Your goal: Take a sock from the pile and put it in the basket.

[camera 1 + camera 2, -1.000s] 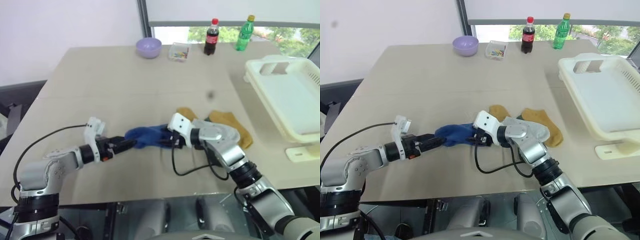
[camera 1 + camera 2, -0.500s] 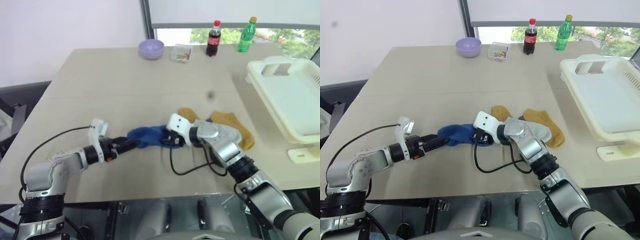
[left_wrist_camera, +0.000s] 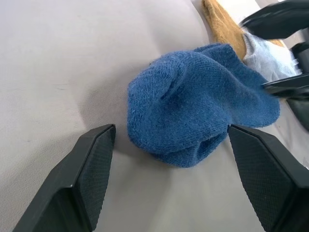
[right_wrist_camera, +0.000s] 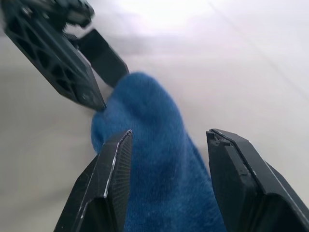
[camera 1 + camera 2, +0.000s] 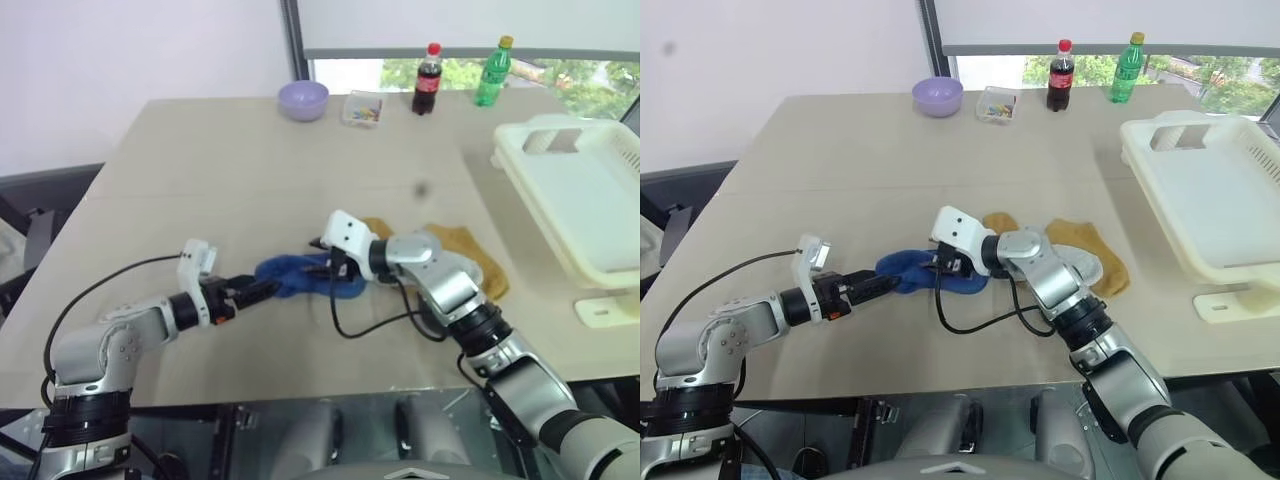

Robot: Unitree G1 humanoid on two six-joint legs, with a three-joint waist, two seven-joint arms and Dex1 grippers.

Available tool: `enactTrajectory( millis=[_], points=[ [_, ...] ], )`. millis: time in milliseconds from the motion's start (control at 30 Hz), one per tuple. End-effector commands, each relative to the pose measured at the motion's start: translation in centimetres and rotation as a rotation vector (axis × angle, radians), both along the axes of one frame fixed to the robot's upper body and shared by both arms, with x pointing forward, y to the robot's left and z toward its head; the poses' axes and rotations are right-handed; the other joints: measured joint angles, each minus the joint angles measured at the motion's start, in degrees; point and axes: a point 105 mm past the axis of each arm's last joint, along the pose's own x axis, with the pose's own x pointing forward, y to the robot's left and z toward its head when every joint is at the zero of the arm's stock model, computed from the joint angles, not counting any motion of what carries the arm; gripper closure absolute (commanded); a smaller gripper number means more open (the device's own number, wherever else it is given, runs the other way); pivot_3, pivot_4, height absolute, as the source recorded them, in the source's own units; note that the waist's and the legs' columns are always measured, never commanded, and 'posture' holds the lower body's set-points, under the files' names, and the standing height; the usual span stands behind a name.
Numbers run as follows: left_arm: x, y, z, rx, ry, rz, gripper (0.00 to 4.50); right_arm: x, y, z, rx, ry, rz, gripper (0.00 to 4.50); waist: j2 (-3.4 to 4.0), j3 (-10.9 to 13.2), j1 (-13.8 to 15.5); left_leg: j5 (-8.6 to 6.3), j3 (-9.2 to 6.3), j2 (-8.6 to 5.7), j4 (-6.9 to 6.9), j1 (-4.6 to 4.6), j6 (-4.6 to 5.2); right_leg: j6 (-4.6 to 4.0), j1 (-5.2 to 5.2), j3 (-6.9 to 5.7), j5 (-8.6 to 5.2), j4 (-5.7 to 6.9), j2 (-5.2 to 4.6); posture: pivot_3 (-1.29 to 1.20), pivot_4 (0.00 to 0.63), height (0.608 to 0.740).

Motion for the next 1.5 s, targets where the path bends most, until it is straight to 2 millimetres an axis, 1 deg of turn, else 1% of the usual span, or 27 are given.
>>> enactTrajectory(
  millis=[33,133,167,267,333,433,500,533,600,667,733,867,967,1167,1400,1500],
  points=[
    [-1.7,-1.0,-3.5,-0.022,0.165,-0.03,0.55,0.3,0.5,-0.4,-0.03,-0.012,0.014,2.01,0.0,0.0,0.0,0.0,0.0,0.0,-0.01,0.0,0.0,0.0,0.0,-0.01,0.0,0.0,0.0,0.0,0.15,0.735],
    [-1.7,-0.8,-3.5,-0.022,0.16,-0.024,0.55,0.8,-0.4,-2.9,-0.137,0.026,-0.019,2.01,0.0,0.0,0.0,0.0,0.0,0.0,-0.08,0.01,0.0,-0.04,0.0,-0.01,0.01,-0.03,0.0,0.0,0.15,0.735],
    [-1.7,-0.8,-3.5,-0.02,0.158,-0.02,0.55,0.9,-0.6,-3.4,-0.158,0.039,-0.022,2.01,0.04,0.0,0.0,0.0,0.0,-0.01,-0.09,0.01,0.0,-0.04,-0.01,-0.01,0.01,-0.03,0.01,0.0,0.15,0.735],
    [-1.5,-0.4,-4.0,0.002,0.163,-0.006,0.55,0.9,-1.0,-4.0,-0.177,0.068,-0.032,2.01,0.06,-0.1,-0.1,0.0,0.0,-0.01,-0.16,0.06,-0.02,-0.01,0.01,0.01,-0.02,-0.05,-0.01,0.0,0.15,0.735],
    [-1.4,-0.6,-4.1,-0.005,0.169,-0.007,0.55,0.9,-1.0,-4.1,-0.177,0.07,-0.034,2.01,0.17,-0.2,-0.1,0.01,-0.01,0.0,-0.21,0.1,-0.04,0.05,0.02,0.01,-0.06,-0.05,-0.01,0.0,0.15,0.735],
    [-1.6,-2.5,-4.6,-0.033,0.192,-0.065,0.55,0.9,-0.9,-3.9,-0.168,0.071,-0.036,2.01,0.27,-0.3,0.0,0.03,-0.01,-0.01,-0.23,0.12,-0.07,0.08,0.04,-0.01,-0.07,-0.05,0.0,0.0,0.15,0.735],
    [-1.2,-4.1,-4.2,-0.113,0.196,-0.09,0.55,0.9,-0.9,-3.9,-0.165,0.069,-0.037,2.01,0.35,-0.3,0.1,0.04,-0.02,-0.02,-0.23,0.15,-0.08,0.09,0.1,-0.03,-0.08,-0.05,0.01,0.0,0.15,0.735],
    [-0.6,-5.4,-3.7,-0.169,0.176,-0.098,0.55,0.9,-0.9,-3.8,-0.164,0.068,-0.039,2.01,0.35,-0.3,0.2,0.04,-0.04,-0.05,-0.23,0.18,-0.08,0.09,0.14,-0.04,-0.08,-0.05,0.02,0.0,0.15,0.735],
    [0.6,-7.6,-1.3,-0.347,0.127,-0.107,0.55,1.0,-1.0,-3.8,-0.163,0.067,-0.045,2.01,0.29,-0.4,0.9,0.04,-0.07,-0.12,-0.23,0.18,-0.08,0.11,0.18,-0.1,-0.08,-0.09,0.04,0.0,0.15,0.735],
    [1.0,-8.5,0.7,-0.474,0.092,-0.125,0.55,1.1,-1.2,-3.8,-0.162,0.066,-0.055,2.01,0.0,-0.4,0.8,0.06,-0.08,-0.16,-0.23,0.14,-0.06,0.31,0.18,-0.1,0.04,-0.16,0.03,0.0,0.15,0.735],
    [1.0,-8.7,1.9,-0.544,0.071,-0.131,0.55,1.2,-1.4,-3.8,-0.163,0.063,-0.064,2.01,-0.41,-0.3,0.6,0.07,-0.13,-0.09,-0.23,0.07,-0.05,0.31,0.13,-0.12,0.07,-0.17,0.07,0.0,0.15,0.735],
    [1.1,-8.2,2.2,-0.561,0.066,-0.098,0.55,1.3,-1.7,-3.7,-0.163,0.061,-0.075,2.01,-0.45,-0.3,0.2,0.1,-0.17,0.06,-0.45,-0.02,-0.13,0.03,-0.03,-0.14,0.13,-0.23,0.09,0.0,0.15,0.735],
    [1.3,-7.3,3.6,-0.633,0.027,-0.083,0.55,1.3,-1.8,-3.8,-0.161,0.061,-0.08,2.01,-0.45,-0.3,0.2,0.11,-0.24,0.06,-0.49,-0.05,-0.15,-0.03,-0.03,-0.22,0.12,-0.28,0.09,0.0,0.15,0.735],
    [0.8,-7.6,5.7,-0.747,-0.007,-0.132,0.55,1.3,-1.9,-3.9,-0.158,0.063,-0.087,2.01,-0.56,-0.2,-0.1,0.1,-0.29,0.05,-0.51,-0.09,-0.18,0.08,0.0,-0.31,0.07,-0.45,0.08,0.0,0.15,0.735],
    [0.5,-8.1,5.4,-0.744,0.021,-0.134,0.55,1.5,-2.3,-3.6,-0.148,0.053,-0.104,2.01,-0.62,-0.1,-0.1,0.1,-0.35,0.05,-0.55,-0.16,-0.19,-0.02,0.02,-0.36,0.14,-0.54,0.06,0.0,0.15,0.735],
    [0.8,-8.4,5.1,-0.735,0.027,-0.125,0.55,1.6,-2.5,-2.3,-0.114,0.035,-0.119,2.01,-0.62,-0.1,0.1,0.1,-0.37,0.05,-0.55,-0.16,-0.2,-0.01,0.01,-0.39,0.12,-0.55,0.07,0.0,0.15,0.735]
  ],
)
